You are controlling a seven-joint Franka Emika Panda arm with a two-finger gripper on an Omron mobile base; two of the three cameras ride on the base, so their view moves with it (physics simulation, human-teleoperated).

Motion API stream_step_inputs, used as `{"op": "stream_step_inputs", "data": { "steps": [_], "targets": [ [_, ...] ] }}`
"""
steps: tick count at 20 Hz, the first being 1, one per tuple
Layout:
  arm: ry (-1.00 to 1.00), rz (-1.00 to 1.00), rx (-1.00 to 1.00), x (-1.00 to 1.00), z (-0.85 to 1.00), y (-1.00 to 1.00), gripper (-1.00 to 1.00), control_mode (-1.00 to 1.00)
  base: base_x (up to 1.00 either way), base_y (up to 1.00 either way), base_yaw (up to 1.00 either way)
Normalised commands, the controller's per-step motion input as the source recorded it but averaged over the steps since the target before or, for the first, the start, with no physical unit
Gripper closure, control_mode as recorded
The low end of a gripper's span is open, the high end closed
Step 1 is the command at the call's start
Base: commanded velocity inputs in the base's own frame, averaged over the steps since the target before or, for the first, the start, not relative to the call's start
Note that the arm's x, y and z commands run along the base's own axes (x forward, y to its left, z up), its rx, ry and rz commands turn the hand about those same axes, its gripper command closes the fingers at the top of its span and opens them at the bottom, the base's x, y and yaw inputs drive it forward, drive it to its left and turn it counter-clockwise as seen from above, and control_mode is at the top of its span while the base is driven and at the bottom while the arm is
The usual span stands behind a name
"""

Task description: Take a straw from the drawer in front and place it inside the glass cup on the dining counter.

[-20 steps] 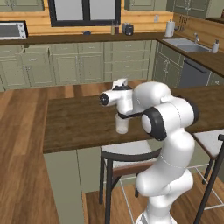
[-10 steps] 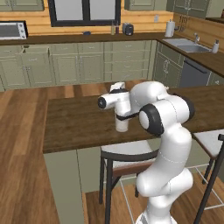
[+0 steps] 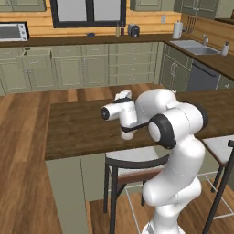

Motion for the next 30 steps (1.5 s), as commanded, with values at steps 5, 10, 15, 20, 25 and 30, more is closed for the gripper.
{"op": "stream_step_inputs", "data": {
  "steps": [5,10,15,20,25,30],
  "targets": [
    [0.0,-0.04,0.0,-0.19,-0.02,0.0,-1.0,-1.0,0.0,0.0,0.0],
    [0.0,-0.02,0.0,0.0,0.0,0.0,-1.0,-1.0,0.0,0.0,0.0],
    [0.04,0.0,0.03,-0.06,0.0,0.0,-1.0,-1.0,0.0,0.0,0.0],
    [0.09,0.0,0.07,-0.17,0.0,0.0,-1.0,-1.0,0.0,0.0,0.0],
    [0.19,0.0,0.12,-0.03,0.12,0.0,-1.0,-1.0,0.0,0.0,0.0],
    [0.21,0.0,0.14,-0.12,0.26,0.0,-1.0,-1.0,0.0,0.0,0.0]
  ]
}}
